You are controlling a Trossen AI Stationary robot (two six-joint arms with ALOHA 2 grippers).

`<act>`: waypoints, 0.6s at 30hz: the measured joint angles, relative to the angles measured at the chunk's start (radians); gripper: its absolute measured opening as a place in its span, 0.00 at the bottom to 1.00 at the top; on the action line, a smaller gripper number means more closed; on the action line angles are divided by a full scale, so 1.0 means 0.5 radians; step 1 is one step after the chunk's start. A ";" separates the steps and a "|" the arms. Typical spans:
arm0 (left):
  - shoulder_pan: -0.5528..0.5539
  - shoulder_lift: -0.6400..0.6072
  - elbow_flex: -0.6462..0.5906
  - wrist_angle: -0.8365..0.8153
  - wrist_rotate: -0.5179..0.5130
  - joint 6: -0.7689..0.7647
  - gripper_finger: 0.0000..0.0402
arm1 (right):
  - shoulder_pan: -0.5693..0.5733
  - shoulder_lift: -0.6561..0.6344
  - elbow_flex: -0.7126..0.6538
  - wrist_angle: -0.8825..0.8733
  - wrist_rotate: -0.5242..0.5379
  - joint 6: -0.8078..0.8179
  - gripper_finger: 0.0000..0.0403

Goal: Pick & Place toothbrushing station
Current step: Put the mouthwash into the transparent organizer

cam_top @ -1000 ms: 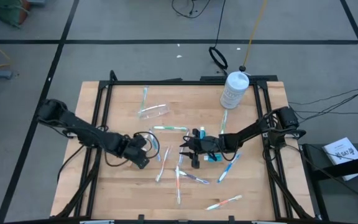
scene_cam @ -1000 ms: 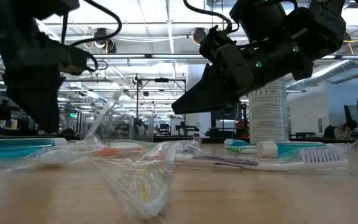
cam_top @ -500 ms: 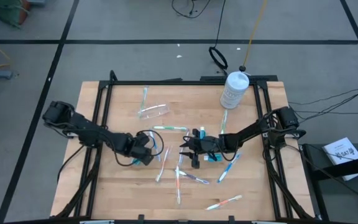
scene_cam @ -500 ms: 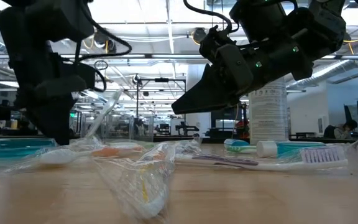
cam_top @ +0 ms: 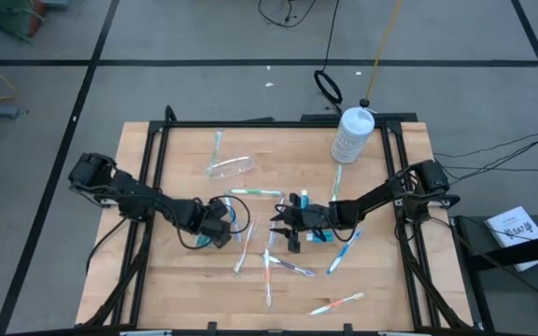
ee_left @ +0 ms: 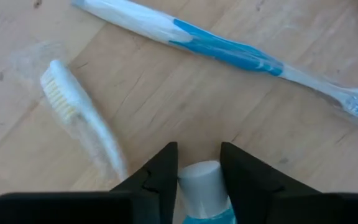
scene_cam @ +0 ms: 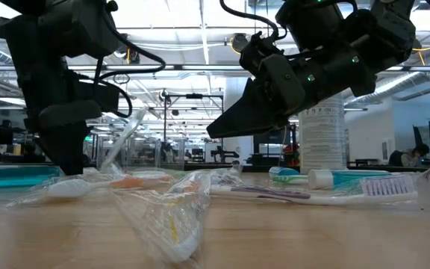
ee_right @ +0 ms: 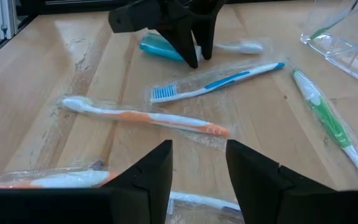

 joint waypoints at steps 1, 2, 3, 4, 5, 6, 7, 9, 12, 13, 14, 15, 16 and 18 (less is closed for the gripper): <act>-0.001 -0.010 0.000 0.002 -0.010 0.003 0.25 | 0.000 0.000 0.000 0.000 0.000 0.000 0.35; -0.002 -0.015 0.000 0.012 -0.026 0.005 0.23 | 0.000 0.000 0.000 -0.001 0.001 0.000 0.35; -0.002 -0.015 0.003 0.020 -0.045 0.005 0.22 | 0.000 0.000 0.000 -0.001 0.002 0.000 0.35; -0.001 -0.015 0.011 0.026 -0.062 0.008 0.21 | 0.000 0.000 0.000 0.000 0.002 0.000 0.35; -0.001 -0.022 0.020 0.027 -0.069 0.020 0.21 | 0.000 0.000 0.000 0.000 0.002 0.000 0.35; 0.000 -0.034 0.025 0.027 -0.077 0.035 0.21 | 0.000 0.000 0.000 0.000 0.002 0.000 0.35; 0.001 -0.039 0.045 0.029 -0.093 0.052 0.22 | 0.000 0.000 0.000 -0.001 0.003 0.000 0.35; 0.012 -0.044 0.101 0.088 -0.174 0.068 0.24 | 0.000 0.000 0.000 0.001 0.003 0.000 0.35; 0.033 -0.071 0.169 0.122 -0.440 0.062 0.26 | 0.000 0.000 0.000 -0.001 0.005 0.000 0.35; 0.046 -0.076 0.188 0.157 -0.591 0.060 0.25 | 0.000 0.000 0.000 -0.001 0.004 0.000 0.35; 0.060 -0.076 0.201 0.224 -0.744 0.061 0.25 | 0.000 0.000 0.000 0.000 0.005 0.000 0.35; 0.080 -0.073 0.224 0.270 -0.878 0.083 0.24 | 0.000 0.000 0.000 0.000 0.005 0.000 0.35; 0.100 -0.081 0.240 0.299 -1.015 0.128 0.23 | 0.000 0.000 0.000 0.000 0.005 0.000 0.35; 0.152 -0.113 0.286 0.361 -1.212 0.295 0.23 | 0.000 0.000 0.000 -0.002 0.005 0.000 0.35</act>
